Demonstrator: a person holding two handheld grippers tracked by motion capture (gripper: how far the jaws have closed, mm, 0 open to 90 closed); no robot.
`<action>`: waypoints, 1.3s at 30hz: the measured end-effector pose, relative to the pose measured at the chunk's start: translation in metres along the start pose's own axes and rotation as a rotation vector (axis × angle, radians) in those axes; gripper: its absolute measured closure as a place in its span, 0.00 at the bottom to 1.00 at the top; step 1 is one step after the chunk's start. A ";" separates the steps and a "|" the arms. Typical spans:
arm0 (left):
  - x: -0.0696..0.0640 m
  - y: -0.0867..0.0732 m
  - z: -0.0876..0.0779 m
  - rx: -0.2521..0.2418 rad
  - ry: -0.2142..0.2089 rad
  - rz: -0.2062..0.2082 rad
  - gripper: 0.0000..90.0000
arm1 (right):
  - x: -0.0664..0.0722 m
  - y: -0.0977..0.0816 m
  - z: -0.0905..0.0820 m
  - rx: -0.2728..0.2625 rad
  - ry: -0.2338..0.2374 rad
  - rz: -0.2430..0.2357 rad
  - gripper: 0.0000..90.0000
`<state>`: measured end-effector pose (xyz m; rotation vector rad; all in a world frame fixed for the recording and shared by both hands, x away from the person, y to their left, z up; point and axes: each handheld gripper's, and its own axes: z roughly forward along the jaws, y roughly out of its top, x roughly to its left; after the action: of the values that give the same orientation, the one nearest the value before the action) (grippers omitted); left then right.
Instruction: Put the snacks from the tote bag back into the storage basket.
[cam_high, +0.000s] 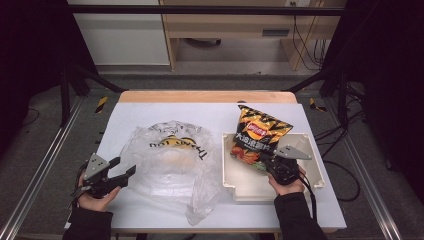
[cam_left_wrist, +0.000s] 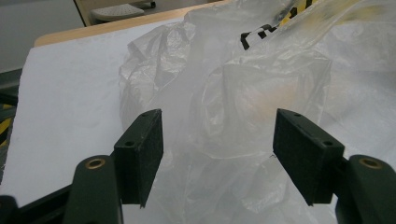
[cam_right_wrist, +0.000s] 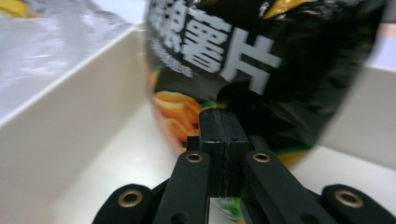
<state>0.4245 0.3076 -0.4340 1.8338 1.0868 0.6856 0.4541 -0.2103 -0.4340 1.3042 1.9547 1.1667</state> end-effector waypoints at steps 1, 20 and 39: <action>0.000 0.000 0.000 0.004 -0.001 0.001 0.37 | -0.003 0.000 -0.001 -0.002 -0.017 -0.004 1.00; 0.001 -0.001 0.000 0.004 -0.001 -0.002 0.37 | -0.026 0.005 -0.006 -0.042 -0.105 0.042 0.99; 0.002 0.001 -0.006 -0.035 -0.004 -0.026 0.30 | -0.018 -0.006 -0.043 -0.129 -0.097 -0.038 0.33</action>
<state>0.4212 0.3118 -0.4302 1.7873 1.0875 0.6817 0.4253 -0.2440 -0.4183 1.2280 1.7975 1.1685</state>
